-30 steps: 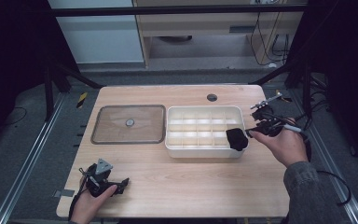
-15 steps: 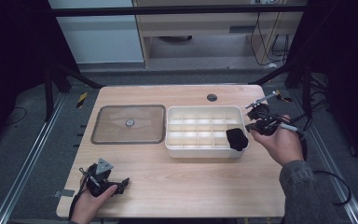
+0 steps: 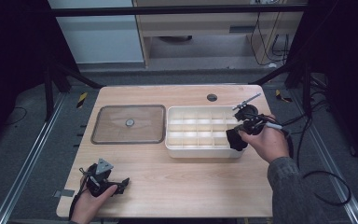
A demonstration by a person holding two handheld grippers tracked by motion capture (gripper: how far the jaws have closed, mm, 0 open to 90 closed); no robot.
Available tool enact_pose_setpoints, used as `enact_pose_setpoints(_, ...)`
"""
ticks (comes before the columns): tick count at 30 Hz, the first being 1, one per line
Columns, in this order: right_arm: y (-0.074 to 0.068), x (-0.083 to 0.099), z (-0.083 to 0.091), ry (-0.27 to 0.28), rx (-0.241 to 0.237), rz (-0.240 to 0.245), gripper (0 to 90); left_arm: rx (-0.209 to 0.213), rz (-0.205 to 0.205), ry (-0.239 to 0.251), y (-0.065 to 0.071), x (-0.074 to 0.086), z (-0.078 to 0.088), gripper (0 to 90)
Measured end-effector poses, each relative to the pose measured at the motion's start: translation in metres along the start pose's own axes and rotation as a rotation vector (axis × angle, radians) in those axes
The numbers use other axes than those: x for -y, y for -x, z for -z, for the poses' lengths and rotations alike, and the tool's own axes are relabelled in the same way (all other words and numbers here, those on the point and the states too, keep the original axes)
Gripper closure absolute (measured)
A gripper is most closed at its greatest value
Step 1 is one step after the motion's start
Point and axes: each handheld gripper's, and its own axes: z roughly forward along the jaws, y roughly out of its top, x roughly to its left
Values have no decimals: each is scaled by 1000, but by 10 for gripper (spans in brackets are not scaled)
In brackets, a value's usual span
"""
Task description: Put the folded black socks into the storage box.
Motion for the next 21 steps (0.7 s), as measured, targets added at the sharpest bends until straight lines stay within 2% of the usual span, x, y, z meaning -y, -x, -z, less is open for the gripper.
enact_pose_setpoints(9, -5, -8, -17, -26, -14, 14, 900, 1, -1, 1, 0, 0, 0, 4)
enact_pose_setpoints(17, 6, -7, -40, -60, 0, -14, 900, 2, -1, 3, 0, 0, 0, 3)
enact_pose_setpoints(21, 13, -4, -45, -63, 10, -24, 900, 4, -3, 1, 0, 0, 0, 3)
